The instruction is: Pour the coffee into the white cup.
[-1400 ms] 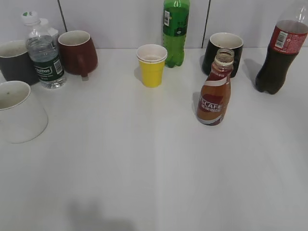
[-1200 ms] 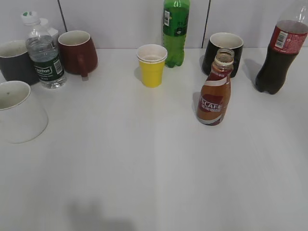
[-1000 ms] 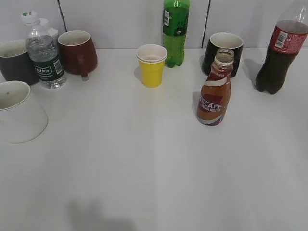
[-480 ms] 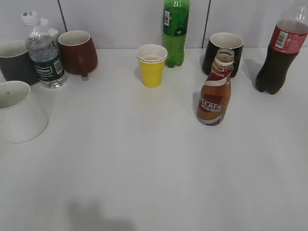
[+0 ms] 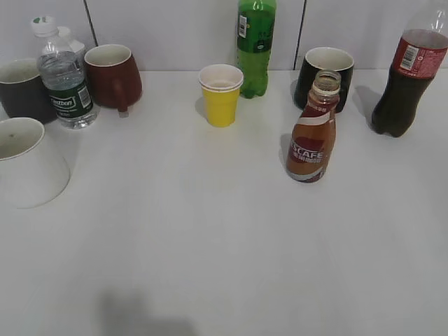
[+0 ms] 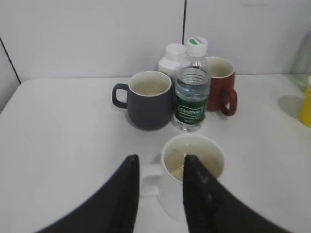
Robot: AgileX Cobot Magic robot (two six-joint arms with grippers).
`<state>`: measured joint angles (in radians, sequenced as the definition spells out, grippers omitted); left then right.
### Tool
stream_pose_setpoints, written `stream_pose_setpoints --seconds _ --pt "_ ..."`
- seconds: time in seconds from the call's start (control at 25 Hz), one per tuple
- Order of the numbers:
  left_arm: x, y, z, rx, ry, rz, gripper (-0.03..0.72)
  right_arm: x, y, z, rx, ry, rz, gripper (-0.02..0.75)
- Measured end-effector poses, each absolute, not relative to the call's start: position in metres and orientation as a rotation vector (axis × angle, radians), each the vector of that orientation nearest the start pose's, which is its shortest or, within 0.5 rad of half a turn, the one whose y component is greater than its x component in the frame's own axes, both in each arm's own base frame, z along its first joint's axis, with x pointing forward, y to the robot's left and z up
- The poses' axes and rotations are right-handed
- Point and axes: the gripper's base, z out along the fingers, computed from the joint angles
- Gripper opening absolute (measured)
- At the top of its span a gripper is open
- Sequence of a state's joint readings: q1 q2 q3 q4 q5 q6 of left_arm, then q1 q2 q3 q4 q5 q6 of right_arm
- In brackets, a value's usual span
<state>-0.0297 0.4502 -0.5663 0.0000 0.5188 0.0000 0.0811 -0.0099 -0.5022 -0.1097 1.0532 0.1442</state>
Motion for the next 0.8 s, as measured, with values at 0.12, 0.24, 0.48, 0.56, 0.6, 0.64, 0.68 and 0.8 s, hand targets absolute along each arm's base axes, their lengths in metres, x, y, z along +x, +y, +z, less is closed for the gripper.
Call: stream_pose_setpoints --seconds 0.12,0.24,0.48,0.56,0.6,0.64,0.68,0.8 --pt "0.110 -0.002 0.323 0.051 1.881 0.020 0.240 -0.006 -0.009 0.279 0.069 2.019 0.012 0.552" --pt "0.125 -0.002 0.317 0.064 1.852 0.031 0.240 -0.006 -0.009 0.279 0.069 2.019 0.012 0.552" --pt "0.144 -0.004 0.293 0.080 1.765 0.025 0.240 -0.006 -0.009 0.279 0.069 2.019 0.012 0.552" --pt "0.148 -0.005 0.282 0.089 1.760 0.026 0.240 -0.006 -0.009 0.279 0.069 2.019 0.012 0.552" --pt "0.150 -0.005 0.276 0.090 1.762 0.024 0.240 -0.006 -0.009 0.279 0.069 2.019 0.012 0.552" --pt "0.151 -0.005 0.271 0.088 1.768 0.020 0.240 -0.006 -0.009 0.279 0.069 2.019 0.012 0.552" --pt "0.152 -0.005 0.268 0.082 1.766 0.014 0.240 -0.006 -0.009 0.279 0.069 2.019 0.012 0.552" --pt "0.152 -0.005 0.259 0.053 1.761 -0.007 0.240 -0.006 -0.009 0.279 0.069 2.019 0.012 0.552"
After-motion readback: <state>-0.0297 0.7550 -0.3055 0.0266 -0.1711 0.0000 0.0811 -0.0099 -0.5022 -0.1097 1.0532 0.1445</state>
